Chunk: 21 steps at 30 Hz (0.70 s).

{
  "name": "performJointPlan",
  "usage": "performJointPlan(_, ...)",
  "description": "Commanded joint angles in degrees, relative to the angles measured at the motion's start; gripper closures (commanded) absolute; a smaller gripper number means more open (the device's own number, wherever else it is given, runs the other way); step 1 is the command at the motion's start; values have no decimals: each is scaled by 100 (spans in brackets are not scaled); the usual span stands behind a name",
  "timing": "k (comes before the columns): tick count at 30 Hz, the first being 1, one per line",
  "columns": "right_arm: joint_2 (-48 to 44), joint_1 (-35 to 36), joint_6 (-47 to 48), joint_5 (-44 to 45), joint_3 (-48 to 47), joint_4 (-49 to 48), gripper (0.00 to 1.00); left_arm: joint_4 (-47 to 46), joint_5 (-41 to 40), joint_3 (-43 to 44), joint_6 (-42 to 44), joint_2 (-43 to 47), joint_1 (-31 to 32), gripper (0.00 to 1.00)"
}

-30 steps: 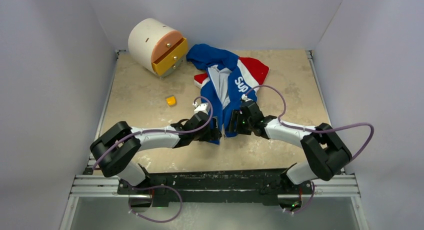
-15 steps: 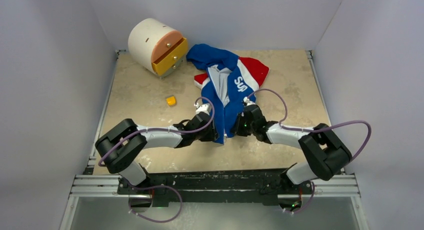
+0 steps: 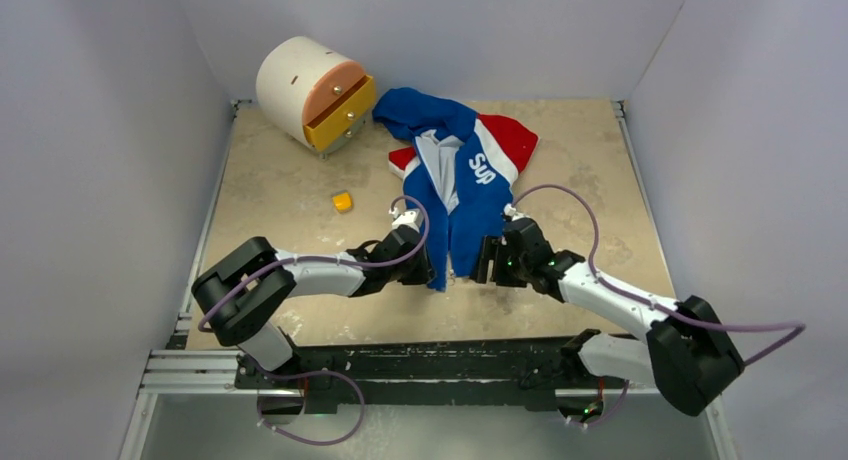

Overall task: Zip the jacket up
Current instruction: Pick up the jacket from the center of the board.

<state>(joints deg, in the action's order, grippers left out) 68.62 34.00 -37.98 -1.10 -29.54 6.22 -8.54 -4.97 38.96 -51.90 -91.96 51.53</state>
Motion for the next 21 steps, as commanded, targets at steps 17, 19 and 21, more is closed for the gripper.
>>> performJointPlan(17, -725, -19, 6, -193, -79, 897, 26, 1710, -194, 517, -176, -154, 543, 48)
performJointPlan(19, -727, -21, 6, -197, -78, 874, 26, 1960, -237, 725, -180, -326, 557, 48)
performJointPlan(21, -729, -17, 26, -197, -74, 857, 26, 2165, -349, 967, -195, -516, 628, 48)
